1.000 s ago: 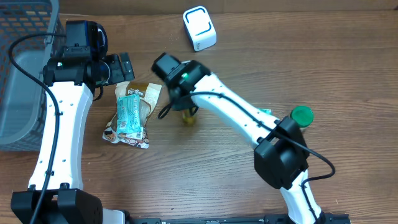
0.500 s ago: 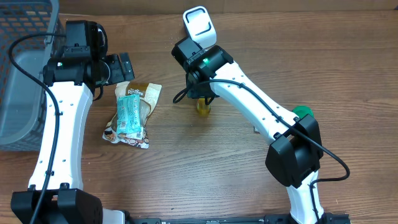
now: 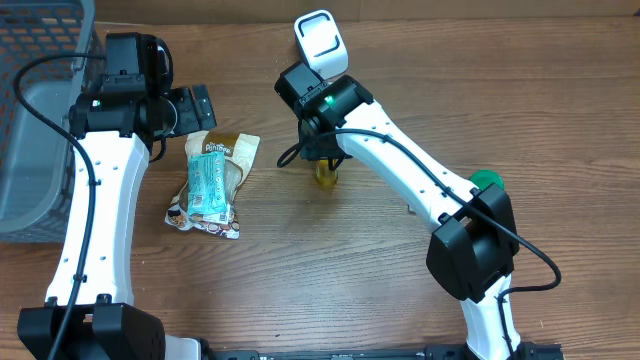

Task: Scan the item barcode
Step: 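Move the open right gripper left over the yellow oil bottle, then lower the right gripper and close it around the oil bottle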

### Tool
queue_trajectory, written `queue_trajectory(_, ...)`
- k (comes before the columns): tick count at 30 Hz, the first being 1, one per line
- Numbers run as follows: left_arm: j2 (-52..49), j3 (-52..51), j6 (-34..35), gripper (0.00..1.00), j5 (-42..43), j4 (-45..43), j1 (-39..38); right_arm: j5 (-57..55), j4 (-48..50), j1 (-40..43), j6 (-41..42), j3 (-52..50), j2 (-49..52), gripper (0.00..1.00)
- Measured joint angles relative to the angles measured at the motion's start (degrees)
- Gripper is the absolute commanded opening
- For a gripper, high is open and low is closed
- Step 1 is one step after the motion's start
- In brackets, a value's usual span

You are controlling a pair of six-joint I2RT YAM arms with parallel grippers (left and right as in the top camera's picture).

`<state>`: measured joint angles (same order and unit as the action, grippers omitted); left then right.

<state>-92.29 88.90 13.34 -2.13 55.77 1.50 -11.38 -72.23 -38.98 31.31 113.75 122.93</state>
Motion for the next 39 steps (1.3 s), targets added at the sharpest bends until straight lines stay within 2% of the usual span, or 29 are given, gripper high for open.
queue_trajectory(7, 0.0, 0.0, 0.0, 0.99, 0.0, 0.0, 0.0, 0.0, 1.1, -0.2, 0.0, -3.3, 0.0, 0.44)
queue_trajectory(13, 0.0, 0.0, 0.0, 1.0, 0.0, 0.0, 0.0, 0.0, 1.1, -0.2, 0.1, -3.6, -0.1, 0.59)
queue_trajectory(16, 0.0, 0.0, 0.0, 0.99, 0.0, 0.0, 0.0, 0.0, 1.1, -0.2, 0.2, -3.6, -0.1, 0.61)
queue_trajectory(20, 0.0, 0.0, 0.0, 0.99, 0.0, 0.0, 0.0, 0.3, 1.1, -0.2, 0.1, -3.6, -0.1, 0.7)
queue_trajectory(26, 0.0, 0.0, 0.0, 1.0, 0.0, 0.0, 0.0, 0.7, 1.0, -0.2, 0.2, -3.6, -0.1, 0.72)
queue_trajectory(33, 0.0, 0.0, 0.0, 0.99, 0.0, 0.0, 0.0, 1.0, -1.5, -0.2, 0.2, -2.9, -0.1, 0.83)
queue_trajectory(39, 0.0, 0.0, 0.0, 0.99, 0.0, 0.0, 0.0, 1.1, -4.3, -0.2, 0.2, 0.8, -0.1, 0.86)
